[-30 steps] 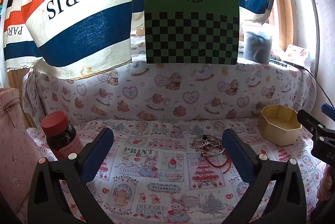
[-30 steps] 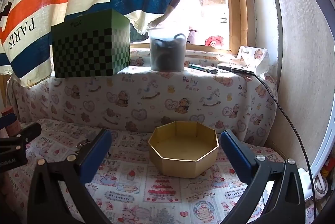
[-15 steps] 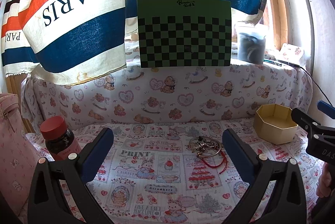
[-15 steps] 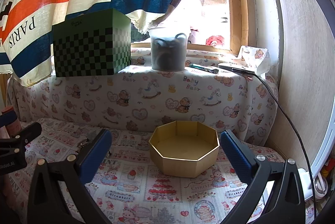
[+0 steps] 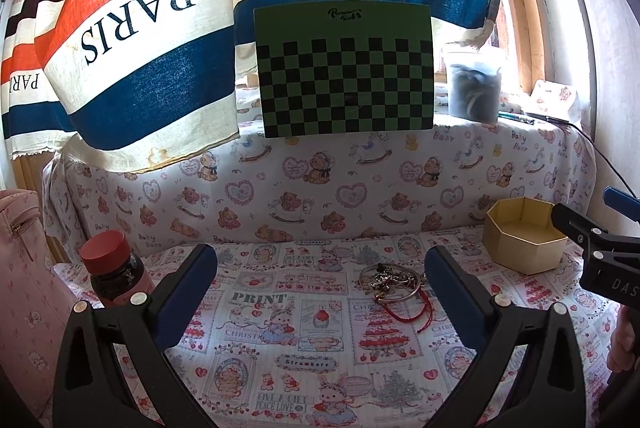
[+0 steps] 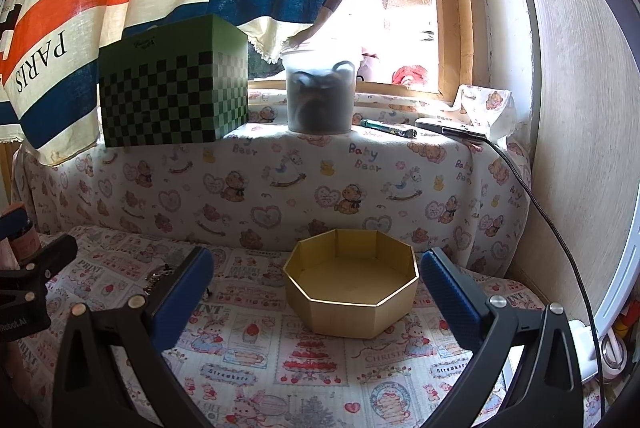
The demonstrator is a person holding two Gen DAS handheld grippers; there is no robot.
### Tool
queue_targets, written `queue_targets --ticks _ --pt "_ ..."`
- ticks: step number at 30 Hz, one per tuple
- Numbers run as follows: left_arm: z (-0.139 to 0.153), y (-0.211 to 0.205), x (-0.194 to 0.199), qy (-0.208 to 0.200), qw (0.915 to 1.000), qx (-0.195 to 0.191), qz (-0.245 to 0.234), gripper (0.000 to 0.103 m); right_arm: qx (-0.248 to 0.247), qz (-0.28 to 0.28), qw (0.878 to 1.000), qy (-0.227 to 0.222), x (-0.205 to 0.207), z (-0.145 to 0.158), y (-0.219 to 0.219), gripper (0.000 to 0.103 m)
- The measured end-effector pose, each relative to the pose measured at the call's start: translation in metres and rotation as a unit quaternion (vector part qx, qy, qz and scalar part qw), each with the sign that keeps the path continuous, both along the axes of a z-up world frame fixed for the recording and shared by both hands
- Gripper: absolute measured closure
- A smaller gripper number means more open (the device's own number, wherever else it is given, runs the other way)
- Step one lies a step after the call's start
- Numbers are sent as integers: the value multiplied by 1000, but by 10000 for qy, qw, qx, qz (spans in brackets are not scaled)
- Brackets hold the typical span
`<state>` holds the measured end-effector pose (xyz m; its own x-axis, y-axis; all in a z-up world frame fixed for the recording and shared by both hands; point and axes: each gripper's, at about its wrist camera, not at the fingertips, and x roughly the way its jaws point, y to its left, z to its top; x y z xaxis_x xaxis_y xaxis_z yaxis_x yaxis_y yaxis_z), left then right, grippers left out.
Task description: Organize jewelry
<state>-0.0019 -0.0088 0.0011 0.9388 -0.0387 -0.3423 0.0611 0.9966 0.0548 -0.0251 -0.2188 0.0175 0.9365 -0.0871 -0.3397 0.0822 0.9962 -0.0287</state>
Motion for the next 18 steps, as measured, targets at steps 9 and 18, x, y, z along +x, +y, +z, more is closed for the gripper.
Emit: queue_targets --ticks 9,18 --pt "-1 5 3 105 9999 -114 58 0 3 -2 10000 4 0 0 0 0" --pt "-2 6 4 99 9999 -113 74 0 -4 -3 10000 -4 0 0 -1 0"
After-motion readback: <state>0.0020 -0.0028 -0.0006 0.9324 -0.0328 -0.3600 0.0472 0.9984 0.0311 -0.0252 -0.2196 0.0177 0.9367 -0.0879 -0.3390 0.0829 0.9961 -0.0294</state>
